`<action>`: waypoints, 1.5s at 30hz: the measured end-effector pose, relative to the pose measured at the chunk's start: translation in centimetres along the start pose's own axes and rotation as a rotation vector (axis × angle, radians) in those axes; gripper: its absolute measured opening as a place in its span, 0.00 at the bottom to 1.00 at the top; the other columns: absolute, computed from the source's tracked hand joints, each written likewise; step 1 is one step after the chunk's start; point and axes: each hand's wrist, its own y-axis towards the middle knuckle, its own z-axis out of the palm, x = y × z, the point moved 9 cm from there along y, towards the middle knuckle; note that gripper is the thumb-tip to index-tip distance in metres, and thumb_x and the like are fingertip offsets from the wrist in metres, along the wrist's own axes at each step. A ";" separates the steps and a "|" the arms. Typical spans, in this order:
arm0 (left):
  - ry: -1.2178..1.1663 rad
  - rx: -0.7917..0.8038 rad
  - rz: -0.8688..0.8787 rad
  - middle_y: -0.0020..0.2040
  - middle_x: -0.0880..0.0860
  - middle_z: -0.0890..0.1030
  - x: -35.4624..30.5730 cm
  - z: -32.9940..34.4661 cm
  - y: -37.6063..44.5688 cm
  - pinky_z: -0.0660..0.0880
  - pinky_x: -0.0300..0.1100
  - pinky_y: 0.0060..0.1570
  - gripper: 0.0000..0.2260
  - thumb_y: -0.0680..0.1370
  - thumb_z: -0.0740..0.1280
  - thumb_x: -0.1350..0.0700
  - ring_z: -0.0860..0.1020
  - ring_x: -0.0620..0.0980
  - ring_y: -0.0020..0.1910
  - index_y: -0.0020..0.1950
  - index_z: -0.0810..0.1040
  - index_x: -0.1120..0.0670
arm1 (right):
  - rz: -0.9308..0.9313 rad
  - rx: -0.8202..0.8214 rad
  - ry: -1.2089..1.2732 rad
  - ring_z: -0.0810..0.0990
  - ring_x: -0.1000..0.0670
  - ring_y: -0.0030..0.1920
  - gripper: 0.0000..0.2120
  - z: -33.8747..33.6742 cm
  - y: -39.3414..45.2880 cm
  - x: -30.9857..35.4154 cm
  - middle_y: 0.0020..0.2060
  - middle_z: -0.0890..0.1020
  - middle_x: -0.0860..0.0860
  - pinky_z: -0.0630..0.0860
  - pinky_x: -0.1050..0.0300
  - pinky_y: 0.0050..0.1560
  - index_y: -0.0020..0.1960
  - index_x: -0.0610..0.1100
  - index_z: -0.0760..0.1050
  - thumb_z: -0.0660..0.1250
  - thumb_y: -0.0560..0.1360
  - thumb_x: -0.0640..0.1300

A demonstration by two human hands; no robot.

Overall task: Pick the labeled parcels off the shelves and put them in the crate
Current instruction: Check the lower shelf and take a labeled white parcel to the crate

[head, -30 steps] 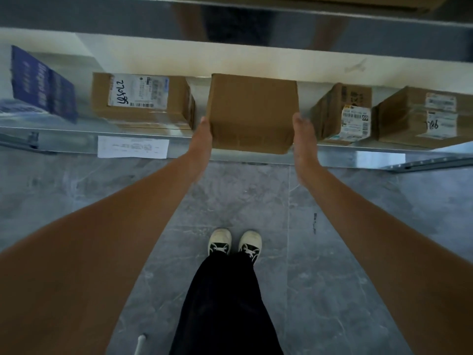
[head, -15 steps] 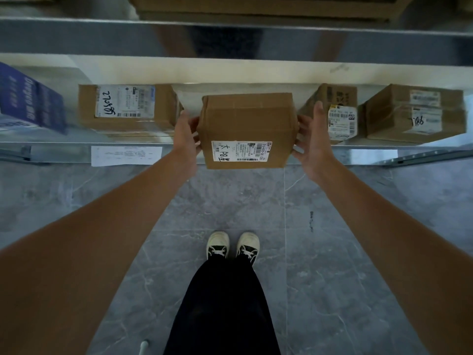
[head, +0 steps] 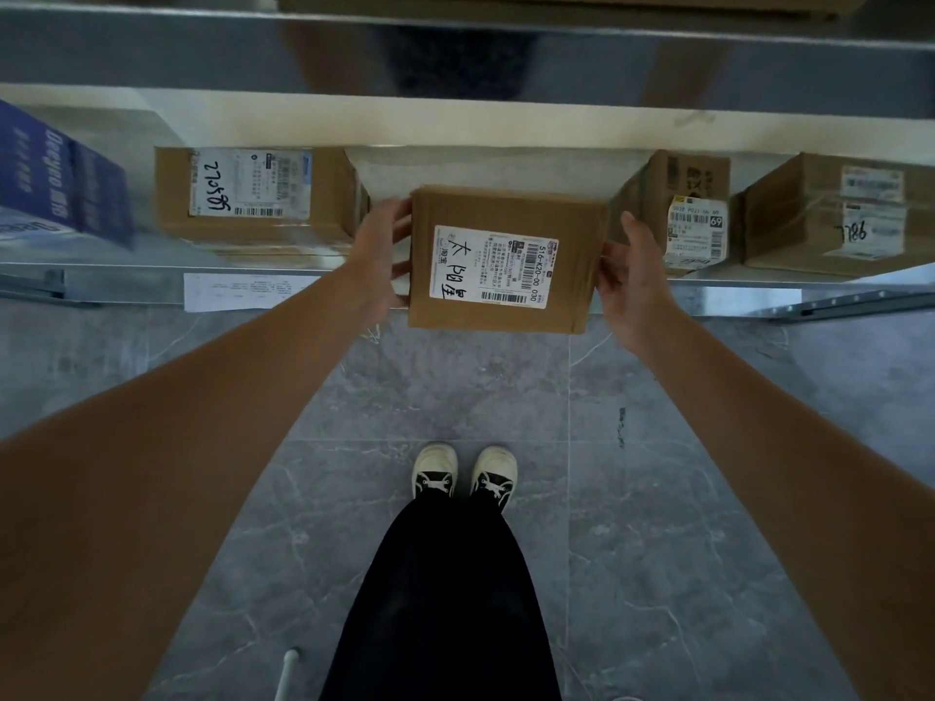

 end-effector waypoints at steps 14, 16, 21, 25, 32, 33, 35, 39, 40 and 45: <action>0.161 0.011 0.002 0.49 0.47 0.82 0.2 1.0 1.2 0.73 0.47 0.51 0.15 0.80 0.54 0.43 0.77 0.48 0.51 0.50 0.78 0.47 | 0.012 -0.016 -0.137 0.82 0.49 0.55 0.22 0.7 2.1 1.6 0.56 0.83 0.43 0.77 0.59 0.51 0.62 0.38 0.77 0.63 0.79 0.55; 0.136 0.010 0.034 0.43 0.47 0.82 -0.7 1.6 1.4 0.74 0.42 0.44 0.16 0.82 0.53 0.45 0.79 0.45 0.44 0.46 0.78 0.49 | 0.052 0.007 -0.215 0.79 0.47 0.58 0.24 1.3 2.0 1.5 0.58 0.82 0.47 0.76 0.51 0.56 0.64 0.44 0.77 0.62 0.78 0.60; 0.002 -0.003 0.076 0.39 0.52 0.85 -2.2 3.2 1.8 0.79 0.47 0.51 0.21 0.80 0.52 0.45 0.83 0.52 0.46 0.46 0.83 0.52 | 0.075 0.038 -0.243 0.79 0.48 0.57 0.28 3.0 2.4 2.0 0.55 0.83 0.51 0.73 0.43 0.64 0.67 0.50 0.75 0.62 0.76 0.66; 0.018 -0.047 0.153 0.41 0.52 0.84 -3.1 3.6 1.1 0.74 0.47 0.58 0.20 0.81 0.51 0.47 0.80 0.50 0.47 0.46 0.81 0.52 | 0.031 0.078 -0.250 0.83 0.47 0.56 0.28 4.0 3.2 2.6 0.53 0.86 0.51 0.75 0.42 0.65 0.65 0.50 0.77 0.63 0.74 0.67; 0.007 -0.191 0.201 0.29 0.48 0.74 -2.8 -1.3 -0.8 0.71 0.37 0.37 0.13 0.79 0.57 0.56 0.73 0.43 0.30 0.34 0.67 0.52 | -0.352 -0.351 -0.610 0.74 0.52 0.47 0.19 2.1 0.6 4.7 0.45 0.78 0.50 0.70 0.56 0.50 0.53 0.45 0.78 0.59 0.76 0.59; -0.006 -0.236 0.231 0.34 0.50 0.73 -2.6 -3.1 -1.0 0.70 0.43 0.40 0.11 0.78 0.59 0.56 0.71 0.46 0.35 0.35 0.68 0.52 | -0.454 -0.419 -0.657 0.75 0.51 0.47 0.21 2.3 -0.8 5.2 0.46 0.78 0.49 0.69 0.58 0.48 0.53 0.43 0.78 0.58 0.74 0.59; -0.066 -0.342 0.253 0.37 0.51 0.73 -1.8 -7.7 -1.2 0.67 0.44 0.40 0.11 0.77 0.61 0.55 0.71 0.49 0.39 0.34 0.69 0.51 | -0.606 -0.459 -0.737 0.76 0.48 0.54 0.21 4.1 -3.2 5.2 0.53 0.79 0.45 0.70 0.57 0.51 0.57 0.40 0.76 0.59 0.74 0.54; -0.033 -0.575 0.274 0.40 0.51 0.77 -0.9 -18.4 -2.1 0.71 0.46 0.45 0.06 0.72 0.60 0.50 0.75 0.51 0.42 0.38 0.73 0.51 | -0.796 -0.286 -0.866 0.73 0.45 0.63 0.18 11.9 -6.8 3.0 0.62 0.75 0.43 0.75 0.49 0.60 0.63 0.40 0.72 0.60 0.78 0.48; -0.034 -0.613 0.289 0.42 0.51 0.77 -1.0 -20.9 -2.2 0.71 0.45 0.47 0.04 0.73 0.61 0.52 0.74 0.51 0.44 0.41 0.73 0.51 | -0.837 -0.233 -0.892 0.74 0.44 0.63 0.17 14.2 -7.5 2.3 0.62 0.75 0.42 0.75 0.48 0.60 0.63 0.40 0.72 0.60 0.78 0.48; 0.011 -0.548 0.227 0.43 0.52 0.72 -2.0 -28.4 0.1 0.66 0.36 0.33 0.09 0.79 0.60 0.57 0.70 0.49 0.43 0.56 0.74 0.57 | -0.657 -0.100 -0.914 0.73 0.45 0.63 0.18 23.1 -6.8 -2.1 0.63 0.75 0.45 0.69 0.54 0.61 0.66 0.41 0.72 0.61 0.79 0.48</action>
